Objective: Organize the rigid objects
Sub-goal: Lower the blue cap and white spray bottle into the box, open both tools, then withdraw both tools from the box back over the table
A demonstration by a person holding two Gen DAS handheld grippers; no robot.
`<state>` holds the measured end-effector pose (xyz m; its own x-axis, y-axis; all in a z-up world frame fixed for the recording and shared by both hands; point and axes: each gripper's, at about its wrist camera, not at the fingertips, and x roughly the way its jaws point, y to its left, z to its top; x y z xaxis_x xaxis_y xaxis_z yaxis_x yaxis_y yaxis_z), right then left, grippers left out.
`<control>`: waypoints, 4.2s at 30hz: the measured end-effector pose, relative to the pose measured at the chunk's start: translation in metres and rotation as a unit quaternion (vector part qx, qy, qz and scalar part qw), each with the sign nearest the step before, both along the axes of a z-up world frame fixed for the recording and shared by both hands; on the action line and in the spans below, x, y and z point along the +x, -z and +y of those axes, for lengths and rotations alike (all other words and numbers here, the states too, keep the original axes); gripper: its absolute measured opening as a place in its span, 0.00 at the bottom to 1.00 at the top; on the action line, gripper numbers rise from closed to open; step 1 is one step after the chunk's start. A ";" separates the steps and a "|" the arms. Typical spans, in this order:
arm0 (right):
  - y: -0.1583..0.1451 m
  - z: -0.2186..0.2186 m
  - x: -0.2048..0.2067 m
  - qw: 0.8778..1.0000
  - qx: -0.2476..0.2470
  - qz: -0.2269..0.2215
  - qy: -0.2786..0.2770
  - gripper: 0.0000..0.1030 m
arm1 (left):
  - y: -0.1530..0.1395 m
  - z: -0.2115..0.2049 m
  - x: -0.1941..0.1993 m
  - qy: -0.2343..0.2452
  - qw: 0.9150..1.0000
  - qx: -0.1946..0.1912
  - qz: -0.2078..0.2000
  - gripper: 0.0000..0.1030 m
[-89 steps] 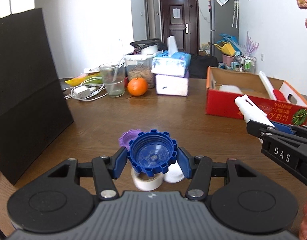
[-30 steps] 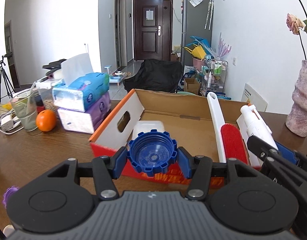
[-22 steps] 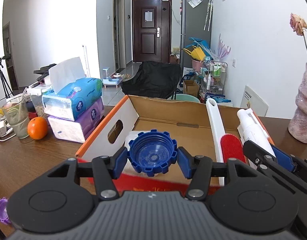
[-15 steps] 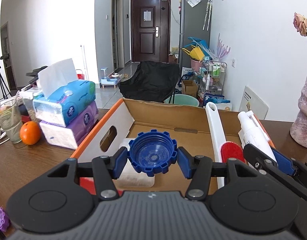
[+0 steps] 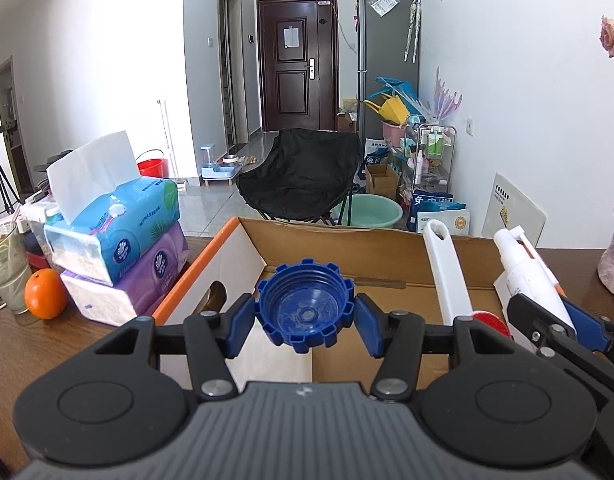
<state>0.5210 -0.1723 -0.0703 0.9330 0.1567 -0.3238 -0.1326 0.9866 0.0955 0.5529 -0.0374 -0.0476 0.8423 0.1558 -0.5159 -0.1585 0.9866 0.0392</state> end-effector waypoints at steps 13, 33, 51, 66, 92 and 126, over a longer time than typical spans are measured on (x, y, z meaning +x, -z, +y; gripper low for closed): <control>0.008 0.003 0.005 1.000 -0.020 0.023 0.003 0.28 | 0.007 0.009 0.005 -0.007 1.000 0.004 0.014 0.71; -0.001 -0.003 -0.001 0.999 -0.013 0.014 0.029 1.00 | -0.001 0.023 -0.001 -0.037 0.999 0.000 -0.005 1.00; -0.007 -0.010 -0.043 0.999 -0.017 -0.019 0.028 1.00 | -0.006 0.028 -0.043 -0.042 0.999 0.000 -0.006 1.00; -0.005 -0.021 -0.111 0.998 -0.021 -0.036 0.037 1.00 | -0.009 0.019 -0.117 -0.012 1.000 0.006 -0.024 1.00; 0.010 -0.042 -0.234 0.997 -0.045 -0.026 0.052 1.00 | 0.002 0.029 -0.252 0.005 0.999 0.019 -0.035 1.00; 0.013 -0.076 -0.330 0.997 -0.045 -0.014 0.065 1.00 | 0.018 0.121 -0.340 -0.047 0.999 0.011 0.004 1.00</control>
